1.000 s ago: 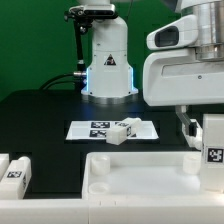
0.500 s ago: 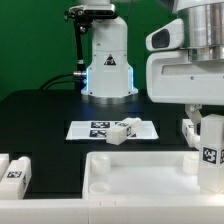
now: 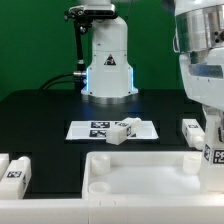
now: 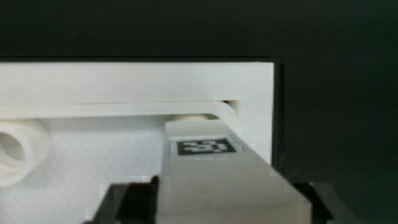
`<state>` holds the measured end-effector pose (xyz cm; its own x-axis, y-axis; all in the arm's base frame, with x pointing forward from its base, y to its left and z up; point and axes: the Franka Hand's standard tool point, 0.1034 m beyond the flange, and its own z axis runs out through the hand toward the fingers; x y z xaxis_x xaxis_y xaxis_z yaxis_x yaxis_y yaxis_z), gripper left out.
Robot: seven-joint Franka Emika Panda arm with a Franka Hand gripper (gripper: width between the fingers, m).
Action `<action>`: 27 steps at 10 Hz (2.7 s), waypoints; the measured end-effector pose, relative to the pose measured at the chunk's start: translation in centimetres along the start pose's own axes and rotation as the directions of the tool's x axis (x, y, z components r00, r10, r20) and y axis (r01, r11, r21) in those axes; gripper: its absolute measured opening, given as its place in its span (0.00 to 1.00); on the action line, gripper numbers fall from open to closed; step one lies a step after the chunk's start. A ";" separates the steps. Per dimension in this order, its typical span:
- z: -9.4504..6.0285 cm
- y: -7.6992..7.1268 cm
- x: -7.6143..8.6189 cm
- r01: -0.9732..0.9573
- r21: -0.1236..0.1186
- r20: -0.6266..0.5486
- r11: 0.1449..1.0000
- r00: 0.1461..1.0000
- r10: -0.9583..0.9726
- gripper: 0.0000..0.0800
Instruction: Assemble desk
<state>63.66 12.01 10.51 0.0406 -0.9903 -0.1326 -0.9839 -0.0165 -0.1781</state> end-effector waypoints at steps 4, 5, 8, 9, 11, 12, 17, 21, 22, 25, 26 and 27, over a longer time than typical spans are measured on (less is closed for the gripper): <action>-0.2 0.2 0.7 0.544 -0.008 0.001 0.839 0.839 -0.544 0.67; -0.2 0.2 0.5 0.605 -0.011 0.005 0.796 0.796 -0.605 0.77; -0.2 0.2 0.9 0.831 -0.027 -0.001 0.556 0.556 -0.831 0.81; -0.4 0.1 0.9 0.933 -0.057 -0.005 0.356 0.356 -0.934 0.81; -0.7 -0.2 0.6 0.996 -0.087 0.021 -0.015 -0.013 -1.000 0.81; -0.6 -0.2 0.7 0.996 -0.088 0.021 0.004 0.006 -1.000 0.80; -0.6 -0.2 0.8 0.910 -0.102 -0.023 0.402 0.402 -0.915 0.36; -0.6 0.1 1.0 0.541 -0.080 -0.098 0.837 0.832 -0.547 0.36; -0.6 0.1 1.0 0.476 -0.072 -0.101 0.877 0.871 -0.481 0.36; -0.6 0.2 1.0 0.138 -0.025 -0.089 0.990 0.986 -0.139 0.36; -0.4 0.3 0.7 -0.089 0.010 -0.068 0.996 0.994 0.090 0.36; -0.3 0.2 0.5 -0.184 0.021 -0.048 0.983 0.982 0.185 0.36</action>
Offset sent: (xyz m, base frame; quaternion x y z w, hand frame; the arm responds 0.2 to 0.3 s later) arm -0.0061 0.0074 0.0070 -0.0197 -0.0547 -0.4489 0.8917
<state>63.43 11.42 10.71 -0.1503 -0.9818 -0.1158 -0.9706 0.1688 -0.1715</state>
